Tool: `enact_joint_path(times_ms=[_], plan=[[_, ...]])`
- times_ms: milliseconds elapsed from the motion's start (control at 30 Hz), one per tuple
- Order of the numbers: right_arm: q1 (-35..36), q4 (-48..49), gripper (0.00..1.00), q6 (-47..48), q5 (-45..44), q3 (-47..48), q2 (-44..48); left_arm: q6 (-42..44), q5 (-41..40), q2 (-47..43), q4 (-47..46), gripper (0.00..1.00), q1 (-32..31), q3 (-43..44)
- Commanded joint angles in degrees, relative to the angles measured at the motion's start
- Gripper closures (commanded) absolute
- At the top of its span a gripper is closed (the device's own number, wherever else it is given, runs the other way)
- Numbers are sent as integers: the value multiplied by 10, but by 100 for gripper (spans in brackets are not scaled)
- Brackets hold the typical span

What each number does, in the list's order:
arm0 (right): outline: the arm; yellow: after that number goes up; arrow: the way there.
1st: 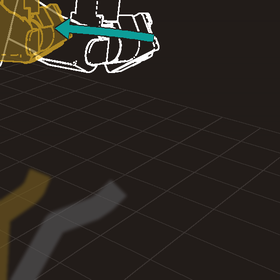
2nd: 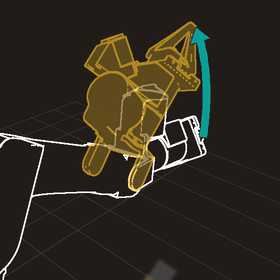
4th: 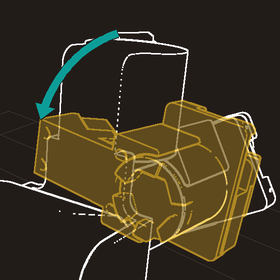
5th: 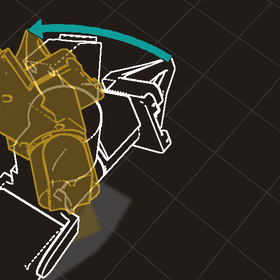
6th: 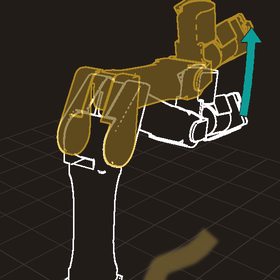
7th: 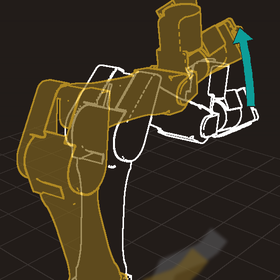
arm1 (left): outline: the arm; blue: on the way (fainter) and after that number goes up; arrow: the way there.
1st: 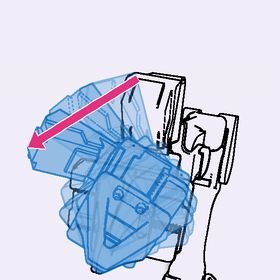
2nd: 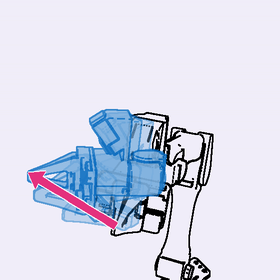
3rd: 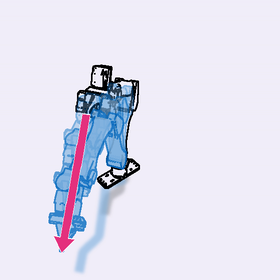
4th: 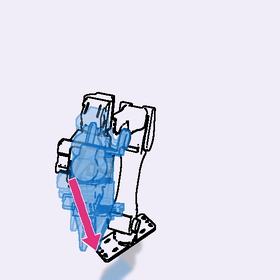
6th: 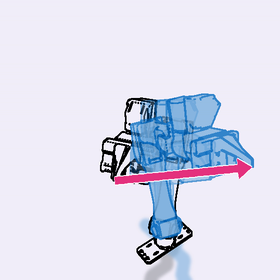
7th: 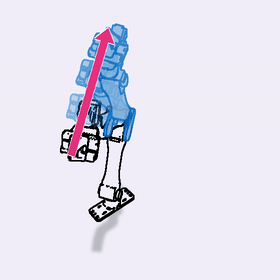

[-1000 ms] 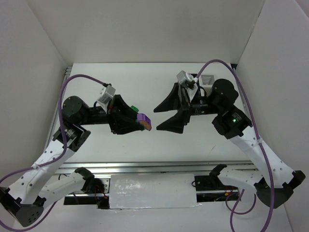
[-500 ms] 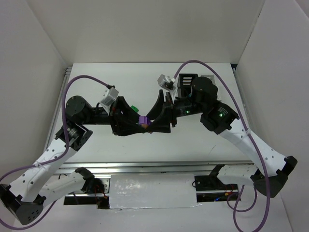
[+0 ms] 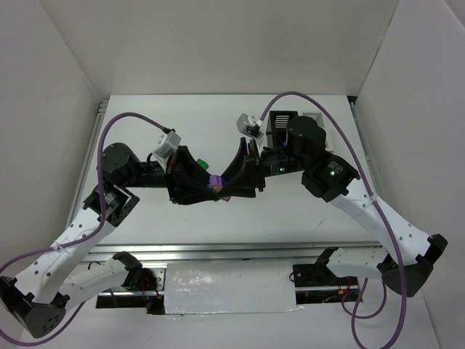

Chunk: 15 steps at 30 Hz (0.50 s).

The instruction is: Sort the legos into containers by color

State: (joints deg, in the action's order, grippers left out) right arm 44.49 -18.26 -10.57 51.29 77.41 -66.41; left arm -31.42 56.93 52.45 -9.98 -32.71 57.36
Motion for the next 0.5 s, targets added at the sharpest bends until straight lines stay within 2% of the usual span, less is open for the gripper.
enact_joint_path(times_ms=[0,67,200,333,467], plan=[[3,2,100,27,7,14,2,22,6,-8,-44,100,-6,6],[-12,15,100,23,12,10,11,24,3,-11,-43,100,-6,6],[-88,62,100,-7,8,-21,58,39,-20,-13,-15,100,-7,10],[-114,92,100,-18,-36,-43,89,47,-51,-12,11,100,-9,19],[-126,103,100,-25,-36,-56,90,51,-77,-13,24,100,-10,21]])
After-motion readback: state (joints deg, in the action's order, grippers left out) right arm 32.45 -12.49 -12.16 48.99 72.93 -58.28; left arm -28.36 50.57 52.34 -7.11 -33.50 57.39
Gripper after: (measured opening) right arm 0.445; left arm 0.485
